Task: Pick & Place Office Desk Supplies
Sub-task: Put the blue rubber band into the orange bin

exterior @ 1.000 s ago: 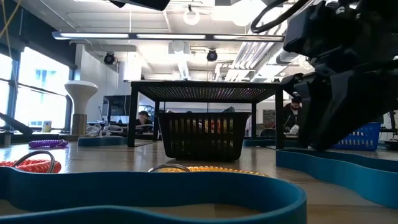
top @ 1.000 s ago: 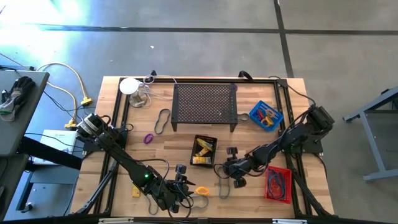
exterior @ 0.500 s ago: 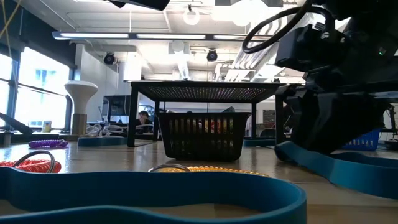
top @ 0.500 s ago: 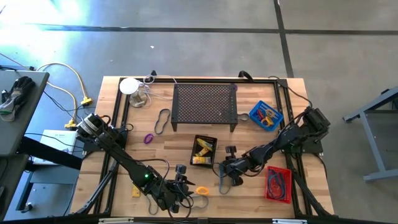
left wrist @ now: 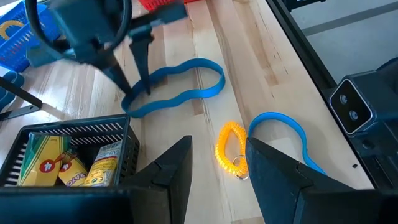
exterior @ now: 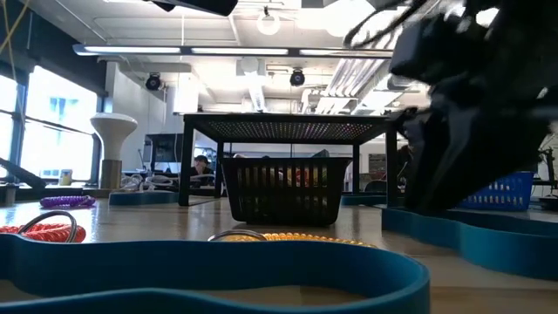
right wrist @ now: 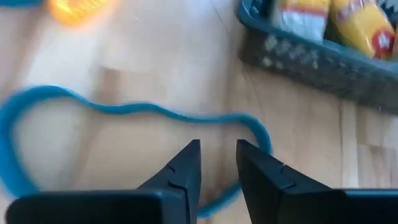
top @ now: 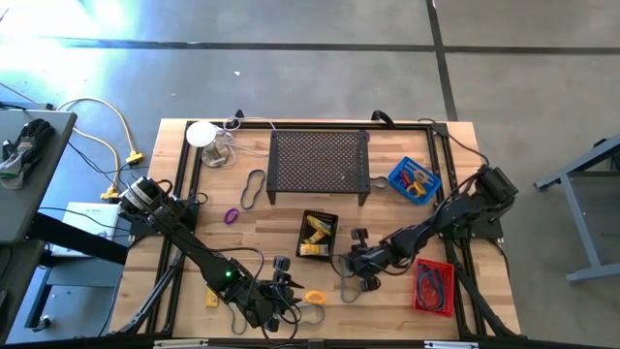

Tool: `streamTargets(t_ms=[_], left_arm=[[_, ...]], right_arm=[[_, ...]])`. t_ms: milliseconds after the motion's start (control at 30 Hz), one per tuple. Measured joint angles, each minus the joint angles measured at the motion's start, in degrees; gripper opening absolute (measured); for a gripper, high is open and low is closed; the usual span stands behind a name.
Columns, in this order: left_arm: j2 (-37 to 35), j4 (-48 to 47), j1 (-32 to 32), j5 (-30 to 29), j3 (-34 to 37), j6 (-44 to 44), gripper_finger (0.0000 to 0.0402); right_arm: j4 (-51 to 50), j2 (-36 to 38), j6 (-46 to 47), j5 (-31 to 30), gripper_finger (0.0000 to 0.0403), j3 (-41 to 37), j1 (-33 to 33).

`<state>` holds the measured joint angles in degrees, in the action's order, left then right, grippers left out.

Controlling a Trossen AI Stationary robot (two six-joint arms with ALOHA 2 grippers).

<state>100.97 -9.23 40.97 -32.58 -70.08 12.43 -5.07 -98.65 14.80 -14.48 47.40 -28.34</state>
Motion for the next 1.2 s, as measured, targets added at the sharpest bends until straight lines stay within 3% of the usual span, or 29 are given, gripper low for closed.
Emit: streamTargets(t_ms=[300,500,1033,1200], left_arm=[[0.0,-0.24,0.02,0.0,0.0,0.06,0.0142],[0.0,-0.24,0.01,-0.01,0.02,0.06,0.0142],[0.0,-0.7,0.02,-0.01,0.02,1.0,0.0142],[0.0,-0.7,0.02,0.0,0.02,1.09,0.0142]], right_arm=[[-2.05,1.38,0.02,-0.54,0.0062,0.04,-1.19],[-3.43,1.38,-0.05,-7.84,0.0065,0.04,-0.7],[-4.68,1.38,5.08,-5.86,0.0164,0.06,0.37],[-4.3,-0.05,6.29,-4.63,0.0173,0.11,0.82]])
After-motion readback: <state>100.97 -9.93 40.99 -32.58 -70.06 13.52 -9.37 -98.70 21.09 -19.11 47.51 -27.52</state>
